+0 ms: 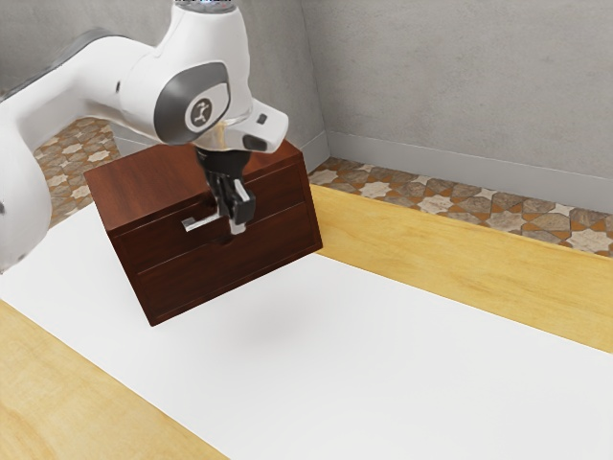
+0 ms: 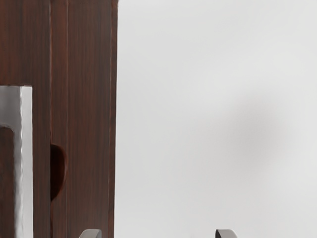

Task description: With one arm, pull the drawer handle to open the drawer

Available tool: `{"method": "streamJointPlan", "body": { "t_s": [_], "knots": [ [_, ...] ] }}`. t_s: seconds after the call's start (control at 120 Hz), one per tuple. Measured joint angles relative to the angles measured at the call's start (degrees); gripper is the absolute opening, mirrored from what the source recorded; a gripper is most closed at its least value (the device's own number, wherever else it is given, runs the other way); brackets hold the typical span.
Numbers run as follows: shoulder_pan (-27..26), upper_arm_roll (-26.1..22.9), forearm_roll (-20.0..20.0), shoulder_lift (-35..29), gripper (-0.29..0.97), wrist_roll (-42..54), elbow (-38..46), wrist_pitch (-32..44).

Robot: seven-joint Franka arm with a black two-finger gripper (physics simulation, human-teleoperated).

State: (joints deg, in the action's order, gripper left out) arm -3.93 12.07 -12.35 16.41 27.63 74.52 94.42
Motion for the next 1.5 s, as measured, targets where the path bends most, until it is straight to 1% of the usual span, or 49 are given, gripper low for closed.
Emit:
{"method": "streamJointPlan", "body": {
  "t_s": [0.033, 0.1, 0.192, 0.242, 0.317, 0.417, 0.575, 0.675, 0.775, 0.883, 0.975, 1.05, 1.092, 1.15, 1.192, 1.233, 1.308, 1.458, 1.475, 1.483, 1.5],
  "knots": [
    [0.29, 0.01, -0.81, 1.57, 0.24, -0.45, -1.21, 0.67],
    [0.47, 0.04, -4.12, 3.79, 0.23, -1.42, -2.69, 1.72],
    [0.56, 0.25, -9.33, 5.36, 0.23, -2.63, -3.26, 2.68],
    [0.68, 0.34, -11.38, 5.76, 0.22, -3.2, -3.34, 3.05],
    [0.43, 0.4, -13.08, 6.06, 0.24, -3.97, -3.1, 3.45],
    [-0.1, 0.43, -13.95, 5.82, 0.23, -4.87, -2.03, 3.82],
    [0.21, 0.37, -14.11, 5.58, 0.21, -6.03, 0.14, 4.13],
    [0.42, 0.37, -13.06, 3.9, 0.1, -6.61, 2.28, 4.19],
    [-0.67, 0.47, -11.68, 1.93, 0.02, -7.11, 5.28, 4.12],
    [-3.8, 0.94, -10.45, 0.17, 0.0, -7.62, 7.81, 4.02],
    [-6.2, 1.18, -9.32, -0.86, -0.08, -8.08, 9.02, 4.09],
    [-8.8, 2.95, -8.9, -1.62, -0.11, -8.59, 10.22, 4.3],
    [-9.47, 3.18, -8.75, -2.41, -0.15, -8.89, 11.26, 4.44],
    [-10.31, 3.37, -8.69, -3.48, -0.16, -9.32, 12.69, 4.63],
    [-12.5, 5.23, -8.76, -3.87, -0.18, -9.66, 13.35, 4.75],
    [-14.46, 6.87, -8.83, -4.1, -0.18, -10.01, 13.88, 4.85],
    [-17.29, 8.95, -8.67, -4.65, -0.11, -10.65, 14.64, 4.72],
    [-22.83, 12.56, -8.07, -5.12, -0.11, -12.17, 15.27, 3.26],
    [-23.33, 12.88, -8.05, -5.16, -0.15, -12.35, 15.4, 3.08],
    [-23.61, 13.12, -8.02, -5.21, -0.11, -12.43, 15.49, 2.99],
    [-24.17, 13.52, -8.01, -5.3, -0.15, -12.61, 15.59, 2.83]
  ]
}}
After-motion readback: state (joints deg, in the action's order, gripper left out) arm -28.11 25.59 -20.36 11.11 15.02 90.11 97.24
